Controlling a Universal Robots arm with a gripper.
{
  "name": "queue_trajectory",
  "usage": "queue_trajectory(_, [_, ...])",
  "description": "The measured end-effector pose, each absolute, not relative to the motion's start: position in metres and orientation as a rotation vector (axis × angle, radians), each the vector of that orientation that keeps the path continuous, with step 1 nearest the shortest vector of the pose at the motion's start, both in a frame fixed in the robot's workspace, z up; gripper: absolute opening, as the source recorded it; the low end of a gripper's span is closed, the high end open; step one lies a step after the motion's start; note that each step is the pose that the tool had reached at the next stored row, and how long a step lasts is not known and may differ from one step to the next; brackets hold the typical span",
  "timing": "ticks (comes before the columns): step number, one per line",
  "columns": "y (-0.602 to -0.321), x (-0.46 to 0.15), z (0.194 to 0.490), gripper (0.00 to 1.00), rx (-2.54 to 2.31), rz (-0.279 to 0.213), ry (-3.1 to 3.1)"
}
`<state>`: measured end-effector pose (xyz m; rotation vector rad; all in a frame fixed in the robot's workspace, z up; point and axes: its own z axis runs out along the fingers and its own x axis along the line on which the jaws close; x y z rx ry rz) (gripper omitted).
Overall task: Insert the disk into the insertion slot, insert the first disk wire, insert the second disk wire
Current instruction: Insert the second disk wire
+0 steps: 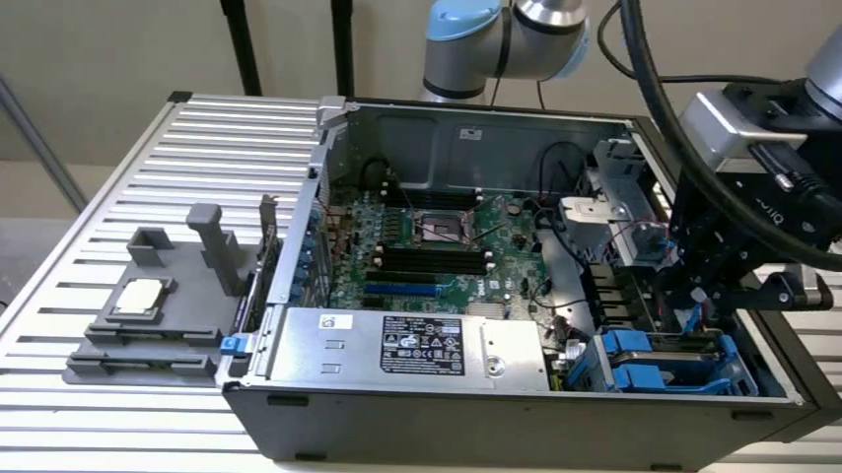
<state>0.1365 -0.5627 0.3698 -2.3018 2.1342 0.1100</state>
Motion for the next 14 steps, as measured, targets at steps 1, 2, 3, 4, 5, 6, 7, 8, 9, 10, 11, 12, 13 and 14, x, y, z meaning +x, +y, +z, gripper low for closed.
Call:
queue_trajectory(1, [-0.563, 0.141, 0.371, 0.25, -2.302, 0.109, 2.135])
queue_trajectory(2, [-0.562, 0.146, 0.373, 0.25, -2.303, 0.109, 2.135])
queue_trajectory(3, [-0.562, 0.15, 0.374, 0.25, -2.303, 0.108, 2.135])
queue_trajectory(4, [-0.562, 0.155, 0.375, 0.25, -2.304, 0.107, 2.136])
queue_trajectory(5, [-0.562, 0.158, 0.377, 0.25, -2.305, 0.106, 2.138])
queue_trajectory(6, [-0.562, 0.16, 0.38, 0.25, -2.308, 0.106, 2.14])
queue_trajectory(7, [-0.562, 0.16, 0.383, 0.25, -2.309, 0.106, 2.142])
queue_trajectory(8, [-0.562, 0.16, 0.386, 0.25, -2.311, 0.105, 2.144])
queue_trajectory(9, [-0.562, 0.161, 0.388, 0.25, -2.313, 0.104, 2.146])
queue_trajectory(10, [-0.562, 0.162, 0.39, 0.25, -2.315, 0.101, 2.148])
queue_trajectory(11, [-0.562, 0.163, 0.39, 0.25, -2.318, 0.097, 2.151])
queue_trajectory(12, [-0.562, 0.163, 0.39, 0.25, -2.32, 0.092, 2.154])
queue_trajectory(13, [-0.562, 0.163, 0.39, 0.25, -2.324, 0.085, 2.158])
queue_trajectory(14, [-0.562, 0.163, 0.39, 0.27, -2.328, 0.078, 2.161])
